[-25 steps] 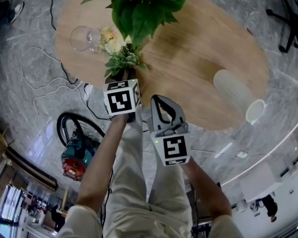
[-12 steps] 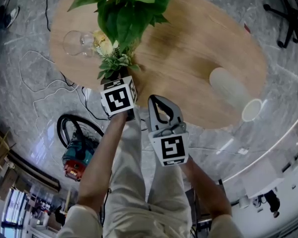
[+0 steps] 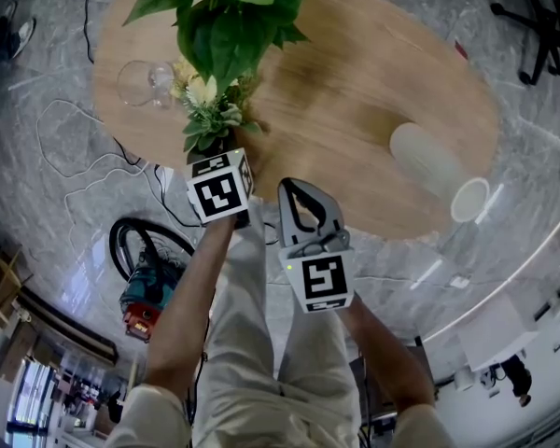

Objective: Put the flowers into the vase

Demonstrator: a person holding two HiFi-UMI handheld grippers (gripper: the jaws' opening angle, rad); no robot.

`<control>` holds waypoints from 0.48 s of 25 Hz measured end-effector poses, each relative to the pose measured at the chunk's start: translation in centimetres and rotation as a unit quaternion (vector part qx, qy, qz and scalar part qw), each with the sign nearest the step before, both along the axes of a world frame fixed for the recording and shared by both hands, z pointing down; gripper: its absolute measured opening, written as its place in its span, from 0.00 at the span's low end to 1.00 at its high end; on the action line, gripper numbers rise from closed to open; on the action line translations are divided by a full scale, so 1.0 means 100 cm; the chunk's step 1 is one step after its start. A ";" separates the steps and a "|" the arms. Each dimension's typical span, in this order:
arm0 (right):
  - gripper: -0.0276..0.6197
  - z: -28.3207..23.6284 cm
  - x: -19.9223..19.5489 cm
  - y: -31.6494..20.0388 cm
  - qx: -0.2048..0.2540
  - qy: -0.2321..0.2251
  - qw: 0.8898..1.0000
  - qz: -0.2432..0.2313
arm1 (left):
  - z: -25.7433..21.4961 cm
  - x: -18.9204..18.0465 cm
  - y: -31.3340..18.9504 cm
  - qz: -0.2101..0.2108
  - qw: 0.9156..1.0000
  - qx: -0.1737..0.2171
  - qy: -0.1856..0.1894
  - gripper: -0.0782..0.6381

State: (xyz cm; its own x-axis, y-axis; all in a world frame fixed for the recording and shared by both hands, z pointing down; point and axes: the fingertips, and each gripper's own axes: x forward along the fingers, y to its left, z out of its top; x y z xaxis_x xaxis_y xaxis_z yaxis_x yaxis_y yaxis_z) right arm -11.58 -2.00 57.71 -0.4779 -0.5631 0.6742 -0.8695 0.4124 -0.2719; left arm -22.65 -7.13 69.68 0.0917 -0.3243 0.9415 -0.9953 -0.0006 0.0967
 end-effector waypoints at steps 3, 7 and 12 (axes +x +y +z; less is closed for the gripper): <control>0.05 -0.001 0.002 0.001 0.003 0.001 1.000 0.002 | -0.002 0.000 0.002 -0.005 1.000 0.009 0.008 0.18; 0.05 -0.002 0.005 0.002 0.009 0.004 1.000 0.005 | -0.006 0.001 0.004 -0.006 1.000 0.018 0.012 0.18; 0.05 -0.010 0.010 0.005 0.016 0.007 1.000 0.007 | -0.019 0.003 0.008 -0.009 0.999 0.030 0.016 0.18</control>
State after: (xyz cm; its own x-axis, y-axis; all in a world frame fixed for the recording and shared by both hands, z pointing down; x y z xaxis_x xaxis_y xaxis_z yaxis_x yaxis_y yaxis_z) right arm -10.57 -1.48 56.67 -0.4605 -0.5901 0.6632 -0.8787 0.4090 -0.2462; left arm -22.38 -6.33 67.76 0.1158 -0.3815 0.9171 -0.9915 0.0105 0.1295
